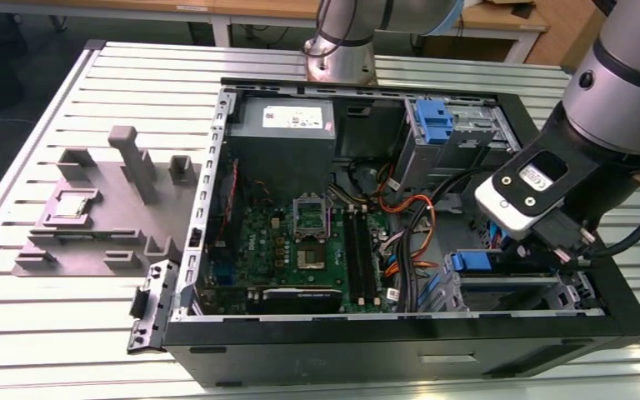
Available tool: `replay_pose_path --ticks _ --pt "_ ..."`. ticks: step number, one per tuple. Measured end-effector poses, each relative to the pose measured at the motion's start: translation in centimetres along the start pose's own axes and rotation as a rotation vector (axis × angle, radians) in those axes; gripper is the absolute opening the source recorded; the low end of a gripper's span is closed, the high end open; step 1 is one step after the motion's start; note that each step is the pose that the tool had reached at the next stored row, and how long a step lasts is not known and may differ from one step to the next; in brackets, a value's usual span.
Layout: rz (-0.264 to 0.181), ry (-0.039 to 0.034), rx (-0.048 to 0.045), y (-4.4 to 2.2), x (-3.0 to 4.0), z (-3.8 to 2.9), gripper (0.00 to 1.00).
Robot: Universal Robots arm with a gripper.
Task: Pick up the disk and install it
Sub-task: 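Insert the second disk wire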
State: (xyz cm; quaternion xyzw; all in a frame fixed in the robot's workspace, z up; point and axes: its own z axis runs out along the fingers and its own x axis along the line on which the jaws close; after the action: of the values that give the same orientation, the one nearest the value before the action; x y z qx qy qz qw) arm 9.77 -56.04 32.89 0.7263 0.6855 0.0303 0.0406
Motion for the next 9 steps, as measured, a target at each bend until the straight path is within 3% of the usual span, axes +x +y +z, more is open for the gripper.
replay_pose_path --ticks 9 --pt "0.000 0.0011 0.0000 0.00 -0.03 0.09 0.16"
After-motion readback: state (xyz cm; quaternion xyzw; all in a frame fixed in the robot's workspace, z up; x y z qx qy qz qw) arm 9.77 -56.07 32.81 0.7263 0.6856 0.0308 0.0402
